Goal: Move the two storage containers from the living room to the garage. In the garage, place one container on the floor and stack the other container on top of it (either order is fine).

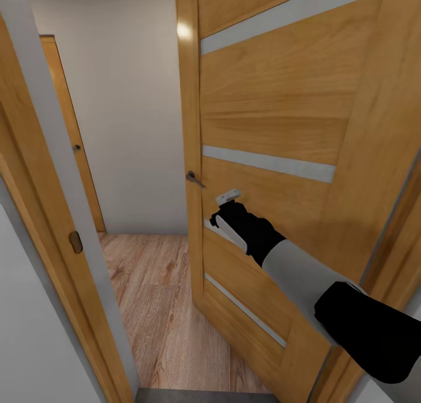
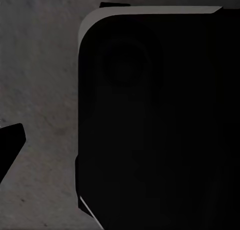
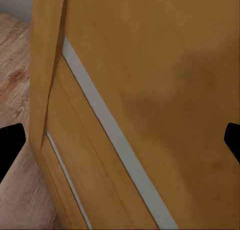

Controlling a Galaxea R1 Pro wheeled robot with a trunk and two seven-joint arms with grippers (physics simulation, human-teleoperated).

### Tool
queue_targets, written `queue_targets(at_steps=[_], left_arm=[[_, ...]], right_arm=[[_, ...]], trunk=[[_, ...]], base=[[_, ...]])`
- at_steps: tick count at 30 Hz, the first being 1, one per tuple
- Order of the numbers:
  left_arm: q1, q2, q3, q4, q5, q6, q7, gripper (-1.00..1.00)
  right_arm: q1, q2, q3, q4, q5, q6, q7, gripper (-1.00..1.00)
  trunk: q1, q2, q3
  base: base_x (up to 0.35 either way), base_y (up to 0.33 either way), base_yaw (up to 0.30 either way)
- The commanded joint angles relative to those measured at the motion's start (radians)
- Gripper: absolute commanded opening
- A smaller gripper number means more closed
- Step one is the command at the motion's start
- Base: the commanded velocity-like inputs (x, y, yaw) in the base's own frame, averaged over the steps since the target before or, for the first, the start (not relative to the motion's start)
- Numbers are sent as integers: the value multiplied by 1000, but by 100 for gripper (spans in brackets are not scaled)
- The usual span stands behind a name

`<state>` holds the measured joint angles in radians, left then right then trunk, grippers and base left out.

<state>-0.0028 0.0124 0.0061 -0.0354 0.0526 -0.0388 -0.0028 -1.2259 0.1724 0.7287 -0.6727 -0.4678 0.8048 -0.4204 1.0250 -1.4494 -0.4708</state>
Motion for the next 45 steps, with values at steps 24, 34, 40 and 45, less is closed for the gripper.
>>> queue_targets(at_steps=[24, 34, 40, 45], left_arm=[[0, 0, 0, -1, 4, -3, -2, 100], [0, 0, 0, -1, 4, -3, -3, 100], [0, 0, 0, -1, 4, -3, -3, 100], [0, 0, 0, -1, 4, -3, -3, 100]], right_arm=[[-1, 2, 8, -1, 3, 1, -20, 100], [-1, 2, 8, -1, 6, 1, -25, 100], [-1, 2, 8, -1, 4, 1, -24, 100], [-1, 2, 8, -1, 2, 1, -23, 100]], trunk=[[0, -1, -1], [0, -1, -1], [0, -1, -1], [0, -1, -1]], base=[[173, 0, 0], [210, 0, 0], [7, 0, 0], [0, 0, 0]])
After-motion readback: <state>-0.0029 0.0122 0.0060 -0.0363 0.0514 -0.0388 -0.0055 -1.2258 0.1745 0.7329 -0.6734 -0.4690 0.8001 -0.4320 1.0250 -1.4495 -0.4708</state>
